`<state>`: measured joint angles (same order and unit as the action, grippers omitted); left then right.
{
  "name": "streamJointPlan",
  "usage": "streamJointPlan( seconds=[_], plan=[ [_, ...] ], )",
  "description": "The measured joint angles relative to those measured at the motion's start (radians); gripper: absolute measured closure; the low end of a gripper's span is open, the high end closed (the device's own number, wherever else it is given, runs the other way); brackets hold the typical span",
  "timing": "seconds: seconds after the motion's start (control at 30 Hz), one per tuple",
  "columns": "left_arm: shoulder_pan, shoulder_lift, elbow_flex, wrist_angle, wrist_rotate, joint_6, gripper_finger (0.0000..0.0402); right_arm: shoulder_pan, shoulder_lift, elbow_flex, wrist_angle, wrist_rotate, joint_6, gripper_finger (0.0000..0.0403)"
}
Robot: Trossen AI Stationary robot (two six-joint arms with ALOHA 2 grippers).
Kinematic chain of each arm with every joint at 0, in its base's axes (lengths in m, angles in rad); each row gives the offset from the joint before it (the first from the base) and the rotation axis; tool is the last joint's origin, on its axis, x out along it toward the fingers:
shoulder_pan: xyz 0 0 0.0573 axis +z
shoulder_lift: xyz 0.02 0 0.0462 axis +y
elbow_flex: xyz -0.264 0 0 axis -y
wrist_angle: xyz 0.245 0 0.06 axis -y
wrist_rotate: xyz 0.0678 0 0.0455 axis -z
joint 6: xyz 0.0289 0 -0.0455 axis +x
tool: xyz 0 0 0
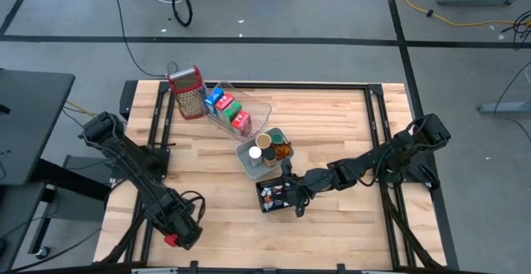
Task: Pick & Place Kitchen Items
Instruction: Put the red seasoning can into the white transparent bin
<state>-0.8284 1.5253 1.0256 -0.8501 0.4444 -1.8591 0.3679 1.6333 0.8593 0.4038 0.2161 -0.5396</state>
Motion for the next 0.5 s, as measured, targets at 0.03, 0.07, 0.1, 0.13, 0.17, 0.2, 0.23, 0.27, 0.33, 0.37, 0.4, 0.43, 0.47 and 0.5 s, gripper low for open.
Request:
streamJointPlan(
  seconds=[0.03, 0.07, 0.1, 0.13, 0.17, 0.2, 0.23, 0.27, 0.33, 0.37, 0.4, 0.43, 0.47, 0.5],
  plan=[
    [0.0, 0.0, 0.0, -0.002, -0.007, 0.012, 0.0122, 0.0, 0.0, 0.0, 0.0, 0.0, 0.0, 0.0223],
    [-0.001, 0.0, 0.0, -0.011, -0.023, 0.025, 0.0122, 0.0, 0.0, 0.0, 0.0, 0.0, 0.0, 0.0223],
    [-0.001, 0.0, 0.0, -0.02, -0.042, 0.03, 0.0122, 0.0, 0.0, 0.0, 0.0, 0.0, 0.0, 0.0223],
    [-0.001, 0.0, 0.0, -0.019, -0.068, 0.029, 0.0123, 0.0, 0.0, 0.0, 0.0, 0.0, 0.0, 0.0223],
    [-0.001, 0.0, 0.0, -0.014, -0.096, 0.022, 0.0123, 0.0, 0.0, 0.0, 0.0, 0.0, 0.0, 0.0223],
    [-0.002, 0.0, 0.0, -0.014, -0.123, 0.016, 0.0123, 0.0, 0.0, 0.0, 0.0, 0.0, 0.0, 0.0223],
    [-0.002, 0.0, 0.0, -0.013, -0.144, 0.015, 0.0123, 0.0, 0.0, 0.0, 0.0, 0.0, 0.0, 0.0223],
    [-0.002, 0.0, 0.0, -0.008, -0.153, 0.015, 0.0123, 0.0, 0.0, 0.0, 0.0, 0.0, 0.001, 0.0223],
    [-0.001, 0.004, 0.0, -0.005, -0.148, 0.017, 0.0123, 0.0, 0.0, 0.0, 0.0, 0.0, 0.005, 0.0223],
    [-0.001, 0.012, 0.0, -0.006, -0.136, 0.026, 0.0123, 0.0, 0.0, 0.0, -0.001, 0.0, 0.006, 0.0223],
    [-0.004, 0.02, 0.0, -0.005, -0.124, 0.037, 0.0123, 0.0, 0.0, 0.0, -0.001, 0.0, 0.006, 0.0223],
    [-0.009, 0.03, 0.0, -0.005, -0.111, 0.051, 0.0123, 0.0, 0.0, 0.0, -0.001, 0.0, 0.006, 0.0223],
    [-0.011, 0.04, 0.0, -0.002, -0.094, 0.065, 0.0123, 0.0, 0.0, 0.0, -0.001, 0.0, 0.006, 0.0223],
    [-0.013, 0.054, 0.0, 0.001, -0.081, 0.078, 0.0123, 0.0, 0.0, 0.0, -0.002, 0.0, 0.007, 0.0223]
  ],
)
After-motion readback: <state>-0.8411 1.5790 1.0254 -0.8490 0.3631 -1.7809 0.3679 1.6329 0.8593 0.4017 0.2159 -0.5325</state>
